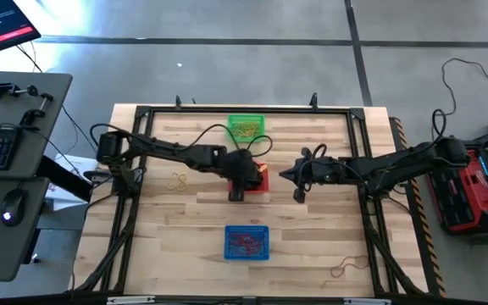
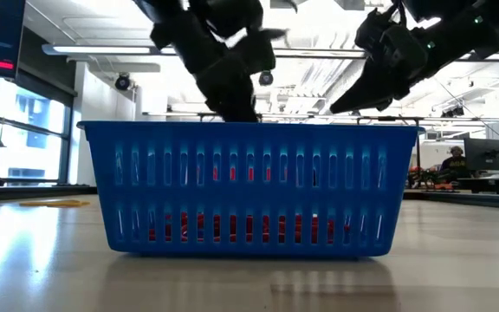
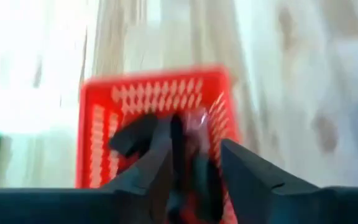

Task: Sort rubber bands into baskets
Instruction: Put the red rubber band into the blue bin

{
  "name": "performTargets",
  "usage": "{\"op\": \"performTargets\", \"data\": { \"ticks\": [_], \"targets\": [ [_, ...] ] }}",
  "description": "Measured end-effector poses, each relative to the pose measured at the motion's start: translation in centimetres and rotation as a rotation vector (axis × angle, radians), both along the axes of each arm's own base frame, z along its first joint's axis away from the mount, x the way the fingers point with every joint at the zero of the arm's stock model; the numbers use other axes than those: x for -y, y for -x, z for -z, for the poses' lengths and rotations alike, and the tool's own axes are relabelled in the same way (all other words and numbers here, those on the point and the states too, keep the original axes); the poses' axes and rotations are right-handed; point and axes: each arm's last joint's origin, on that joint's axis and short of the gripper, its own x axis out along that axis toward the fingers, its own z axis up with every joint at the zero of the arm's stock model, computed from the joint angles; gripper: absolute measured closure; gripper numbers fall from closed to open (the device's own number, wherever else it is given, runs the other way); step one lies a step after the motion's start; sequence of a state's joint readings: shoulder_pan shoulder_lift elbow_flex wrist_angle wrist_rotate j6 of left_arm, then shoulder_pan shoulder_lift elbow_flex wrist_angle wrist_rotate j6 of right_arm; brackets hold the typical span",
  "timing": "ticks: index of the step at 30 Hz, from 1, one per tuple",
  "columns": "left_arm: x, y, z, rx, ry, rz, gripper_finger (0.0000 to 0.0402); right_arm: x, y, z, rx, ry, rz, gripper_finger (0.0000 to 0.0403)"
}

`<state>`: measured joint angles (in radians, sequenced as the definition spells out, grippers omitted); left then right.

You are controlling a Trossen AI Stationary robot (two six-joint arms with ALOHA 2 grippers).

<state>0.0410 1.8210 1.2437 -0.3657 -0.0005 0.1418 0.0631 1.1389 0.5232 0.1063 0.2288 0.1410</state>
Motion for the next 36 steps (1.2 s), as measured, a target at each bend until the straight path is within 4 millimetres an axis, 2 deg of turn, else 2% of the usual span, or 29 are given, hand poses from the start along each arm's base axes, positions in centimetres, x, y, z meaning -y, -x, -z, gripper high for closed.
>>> {"op": "performTargets", "data": {
  "ticks": [5,10,13,19,25,30,36],
  "targets": [
    [1.3,0.7,0.4,0.173,0.004,0.028,0.0327,-0.7,0.2,0.1,-0.050,-0.020,-0.017,0.0403],
    [2.3,2.3,-0.7,0.344,0.001,0.051,0.0377,-1.8,0.1,-1.2,-0.129,-0.042,-0.043,0.0400],
    [2.9,3.6,-1.2,0.417,-0.010,0.054,0.0394,-3.2,0.3,-1.8,-0.188,-0.051,-0.118,0.0390],
    [3.5,6.9,-1.4,0.491,-0.008,0.022,0.0401,-6.7,1.5,-2.4,-0.292,-0.143,-0.173,0.0343],
    [4.0,9.3,-1.3,0.546,0.025,-0.035,0.0401,-10.4,2.7,-1.1,-0.454,-0.243,-0.153,0.0295],
    [4.6,10.5,-1.1,0.555,-0.009,-0.073,0.0401,-13.6,3.3,-0.2,-0.590,-0.303,-0.158,0.0269],
    [5.4,10.8,-1.1,0.564,-0.005,-0.079,0.0401,-17.9,4.3,0.4,-0.746,-0.284,-0.163,0.0256]
  ]
}}
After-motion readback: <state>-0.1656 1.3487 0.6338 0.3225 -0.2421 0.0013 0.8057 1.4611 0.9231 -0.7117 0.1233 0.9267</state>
